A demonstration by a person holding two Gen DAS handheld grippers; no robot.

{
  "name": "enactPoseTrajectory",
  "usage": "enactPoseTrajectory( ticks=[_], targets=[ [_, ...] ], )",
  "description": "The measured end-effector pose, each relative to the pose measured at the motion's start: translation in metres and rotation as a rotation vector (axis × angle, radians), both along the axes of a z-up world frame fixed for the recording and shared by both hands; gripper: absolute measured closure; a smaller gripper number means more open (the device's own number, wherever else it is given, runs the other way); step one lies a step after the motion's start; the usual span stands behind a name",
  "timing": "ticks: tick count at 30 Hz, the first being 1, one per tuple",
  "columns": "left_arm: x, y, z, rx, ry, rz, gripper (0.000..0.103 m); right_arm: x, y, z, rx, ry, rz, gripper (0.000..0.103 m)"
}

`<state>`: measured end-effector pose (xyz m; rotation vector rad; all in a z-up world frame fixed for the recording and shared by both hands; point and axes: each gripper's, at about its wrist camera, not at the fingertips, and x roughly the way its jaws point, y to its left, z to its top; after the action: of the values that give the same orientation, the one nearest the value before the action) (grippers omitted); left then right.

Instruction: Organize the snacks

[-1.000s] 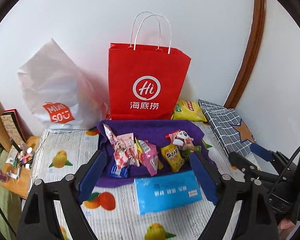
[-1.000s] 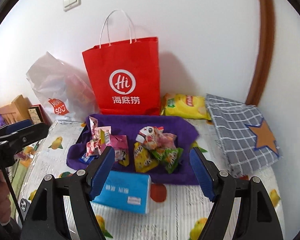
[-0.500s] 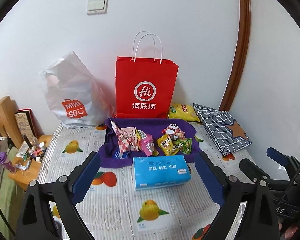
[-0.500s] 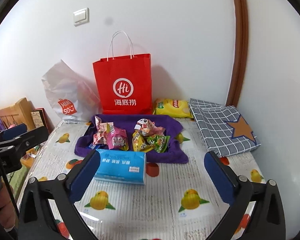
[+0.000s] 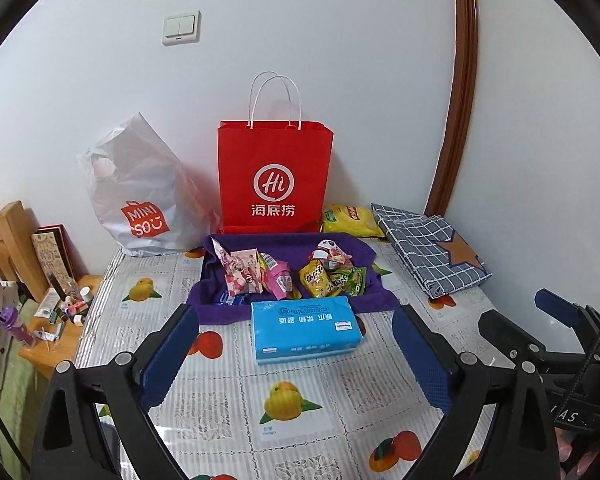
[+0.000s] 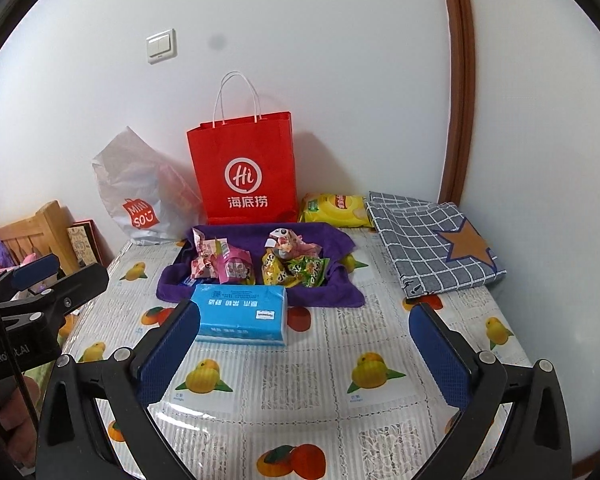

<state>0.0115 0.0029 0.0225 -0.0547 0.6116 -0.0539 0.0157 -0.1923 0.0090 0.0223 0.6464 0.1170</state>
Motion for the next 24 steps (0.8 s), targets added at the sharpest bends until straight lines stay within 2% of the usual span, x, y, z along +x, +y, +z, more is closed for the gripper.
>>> enactPoseTrajectory(
  ticks=[24],
  targets=[
    [-0.0038, -0.0017, 0.0003, 0.013, -0.001, 0.01, 0.005, -0.0069, -0.0041, -0.0014, -0.003, -0.005, -0.009, 0.0]
  ],
)
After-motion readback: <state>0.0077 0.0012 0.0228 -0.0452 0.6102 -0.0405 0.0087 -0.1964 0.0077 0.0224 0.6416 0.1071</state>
